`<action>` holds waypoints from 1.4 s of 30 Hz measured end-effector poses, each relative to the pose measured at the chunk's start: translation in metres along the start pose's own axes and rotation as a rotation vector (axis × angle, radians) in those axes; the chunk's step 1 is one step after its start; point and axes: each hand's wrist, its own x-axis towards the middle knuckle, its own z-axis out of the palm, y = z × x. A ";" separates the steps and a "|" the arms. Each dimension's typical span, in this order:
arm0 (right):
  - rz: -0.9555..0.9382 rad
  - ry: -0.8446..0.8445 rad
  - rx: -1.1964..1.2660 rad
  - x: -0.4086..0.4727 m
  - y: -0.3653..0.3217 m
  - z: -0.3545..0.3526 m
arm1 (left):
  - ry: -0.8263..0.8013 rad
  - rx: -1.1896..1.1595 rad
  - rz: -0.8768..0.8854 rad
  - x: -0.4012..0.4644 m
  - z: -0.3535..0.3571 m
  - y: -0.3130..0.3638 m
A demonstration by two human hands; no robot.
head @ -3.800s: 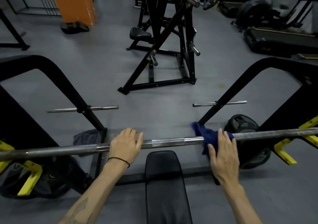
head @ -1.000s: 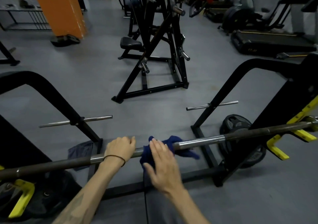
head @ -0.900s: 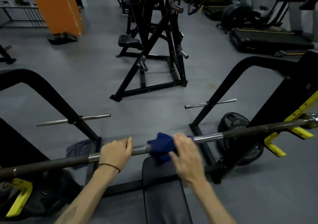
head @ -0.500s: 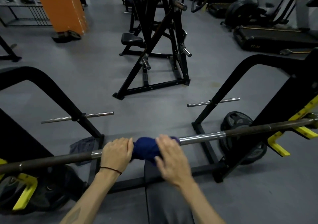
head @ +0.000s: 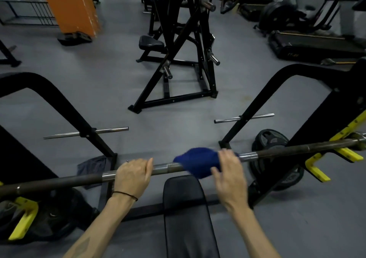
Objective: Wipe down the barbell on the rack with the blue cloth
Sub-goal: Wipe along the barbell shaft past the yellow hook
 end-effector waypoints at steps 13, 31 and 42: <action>-0.144 -0.007 -0.007 0.000 -0.010 0.011 | -0.443 0.131 0.033 0.011 0.001 -0.009; 0.309 0.142 0.193 0.006 -0.058 0.022 | -0.209 -0.045 -0.061 0.004 0.001 -0.003; 0.172 0.094 0.114 0.003 0.001 0.010 | -0.017 -0.034 -0.081 0.007 0.011 0.008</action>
